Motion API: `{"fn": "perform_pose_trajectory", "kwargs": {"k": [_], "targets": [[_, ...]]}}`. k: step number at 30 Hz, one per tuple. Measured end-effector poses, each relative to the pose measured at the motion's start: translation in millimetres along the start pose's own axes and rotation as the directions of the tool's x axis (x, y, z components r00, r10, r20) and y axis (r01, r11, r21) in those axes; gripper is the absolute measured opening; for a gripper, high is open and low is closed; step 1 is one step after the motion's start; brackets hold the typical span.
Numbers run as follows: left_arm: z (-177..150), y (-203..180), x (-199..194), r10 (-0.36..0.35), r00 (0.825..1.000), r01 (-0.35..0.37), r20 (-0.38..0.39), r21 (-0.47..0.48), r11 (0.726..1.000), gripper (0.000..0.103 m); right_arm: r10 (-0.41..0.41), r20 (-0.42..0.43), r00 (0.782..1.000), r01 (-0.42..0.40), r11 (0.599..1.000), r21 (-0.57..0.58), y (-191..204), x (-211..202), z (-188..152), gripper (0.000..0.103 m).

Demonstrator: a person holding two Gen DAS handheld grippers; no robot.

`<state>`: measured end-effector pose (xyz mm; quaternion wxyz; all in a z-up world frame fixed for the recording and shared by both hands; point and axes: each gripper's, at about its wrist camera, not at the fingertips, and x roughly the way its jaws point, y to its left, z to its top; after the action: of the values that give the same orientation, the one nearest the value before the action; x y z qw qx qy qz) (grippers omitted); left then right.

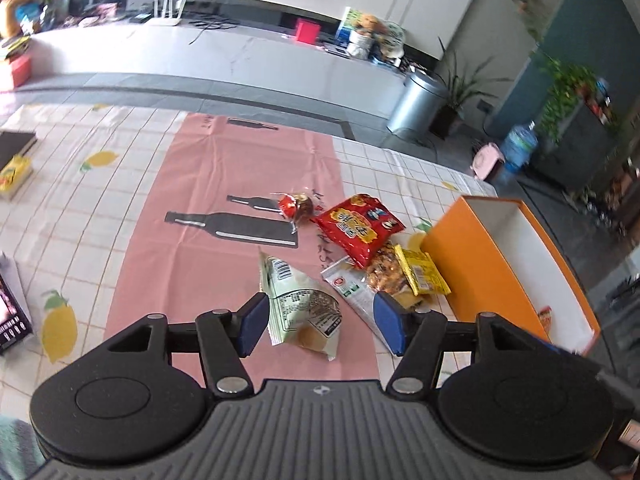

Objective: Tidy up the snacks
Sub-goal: 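Move both tools back toward the remaining snacks on the table, then grasp the white-green bag with the left tool while the right tool grasps the yellow packet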

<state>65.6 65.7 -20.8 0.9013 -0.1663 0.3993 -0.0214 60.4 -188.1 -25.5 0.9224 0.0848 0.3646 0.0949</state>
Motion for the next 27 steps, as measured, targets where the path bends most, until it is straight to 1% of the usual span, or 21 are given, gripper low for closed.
{"fn": "perform_pose_trajectory", "kwargs": {"k": [2,3,5,8,11,15,20,24,27], "targets": [[0,3,7,-0.016,1.000,0.016,-0.004,-0.014,1.000,0.070,-0.022,0.002,1.000,0.022,1.000,-0.004,0,7,-4,0.062],[1,4,12,-0.018,1.000,0.017,-0.018,-0.014,1.000,0.071,-0.030,-0.002,1.000,0.030,1.000,-0.004,0,14,-4,0.061],[3,4,23,-0.012,0.999,0.011,-0.042,-0.013,1.000,0.072,-0.039,-0.011,0.999,0.039,0.999,-0.001,-1,23,-2,0.061],[5,5,38,-0.010,0.998,0.009,-0.063,-0.010,1.000,0.075,-0.062,0.003,0.998,0.062,0.998,-0.012,0,36,3,0.061],[3,13,53,-0.013,0.997,0.011,-0.074,-0.029,1.000,0.076,-0.075,0.008,0.997,0.075,0.996,-0.047,4,51,6,0.061],[2,24,70,-0.030,0.998,0.025,-0.063,-0.075,0.997,0.076,-0.092,-0.005,0.996,0.091,0.988,-0.126,10,79,5,0.061],[6,30,89,-0.023,0.994,0.014,-0.109,-0.084,0.996,0.076,-0.119,-0.021,0.993,0.111,0.970,-0.215,11,113,9,0.061],[6,32,103,-0.038,0.988,0.024,-0.150,-0.097,0.995,0.076,-0.128,-0.043,0.991,0.114,0.964,-0.241,6,139,14,0.061],[4,34,111,-0.055,0.985,0.036,-0.166,-0.113,0.993,0.077,-0.124,-0.052,0.991,0.108,0.966,-0.236,-2,153,16,0.061]]}}
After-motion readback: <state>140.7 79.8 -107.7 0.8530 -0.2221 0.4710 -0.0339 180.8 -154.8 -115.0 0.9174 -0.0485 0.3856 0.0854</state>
